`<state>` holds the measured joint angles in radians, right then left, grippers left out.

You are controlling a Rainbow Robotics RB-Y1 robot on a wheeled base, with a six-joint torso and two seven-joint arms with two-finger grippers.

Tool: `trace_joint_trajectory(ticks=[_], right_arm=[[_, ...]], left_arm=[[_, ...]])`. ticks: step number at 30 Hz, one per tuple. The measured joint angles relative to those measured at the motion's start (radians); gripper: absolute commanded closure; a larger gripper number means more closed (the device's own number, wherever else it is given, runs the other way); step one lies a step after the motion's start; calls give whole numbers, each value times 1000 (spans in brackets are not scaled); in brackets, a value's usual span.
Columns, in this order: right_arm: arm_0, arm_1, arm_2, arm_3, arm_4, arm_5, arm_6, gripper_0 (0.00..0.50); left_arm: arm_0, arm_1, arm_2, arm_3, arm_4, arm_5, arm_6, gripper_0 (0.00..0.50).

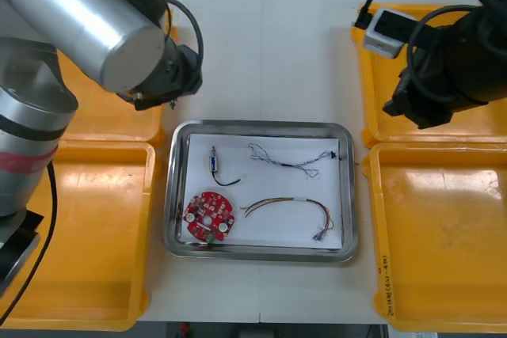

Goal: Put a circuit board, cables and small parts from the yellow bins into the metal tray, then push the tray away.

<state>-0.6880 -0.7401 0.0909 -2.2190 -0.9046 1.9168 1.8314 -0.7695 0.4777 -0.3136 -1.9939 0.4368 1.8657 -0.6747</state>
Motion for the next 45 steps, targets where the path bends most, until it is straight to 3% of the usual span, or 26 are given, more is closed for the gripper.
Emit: trace_joint_trajectory(ticks=[12,25,31,35,36,37,39,40,45], right_arm=[[191,-38,-250,-15,-3,0,-41,0],[396,-37,-470,-16,-3,0,-71,0],[470,-25,-525,-21,20,0,-73,0],[508,15,-555,-43,63,0,-103,0],[516,29,-558,-49,78,0,-112,0],[523,44,-560,-54,92,0,-119,0],[535,76,-562,-59,119,0,-126,0],[539,91,-563,-60,132,0,-126,0],[552,169,-564,-63,203,0,-133,0]], left_arm=[[0,-58,-203,16,-40,-36,0,499],[1,-119,-335,224,-100,-162,9,498],[1,-131,-383,292,-128,-218,10,498],[1,-132,-405,301,-130,-223,13,493],[1,-132,-406,301,-130,-223,13,458],[1,-132,-407,301,-130,-224,13,373],[1,-132,-407,301,-130,-225,13,46],[1,-132,-407,301,-130,-225,13,0],[1,-132,-407,301,-130,-226,13,0]])
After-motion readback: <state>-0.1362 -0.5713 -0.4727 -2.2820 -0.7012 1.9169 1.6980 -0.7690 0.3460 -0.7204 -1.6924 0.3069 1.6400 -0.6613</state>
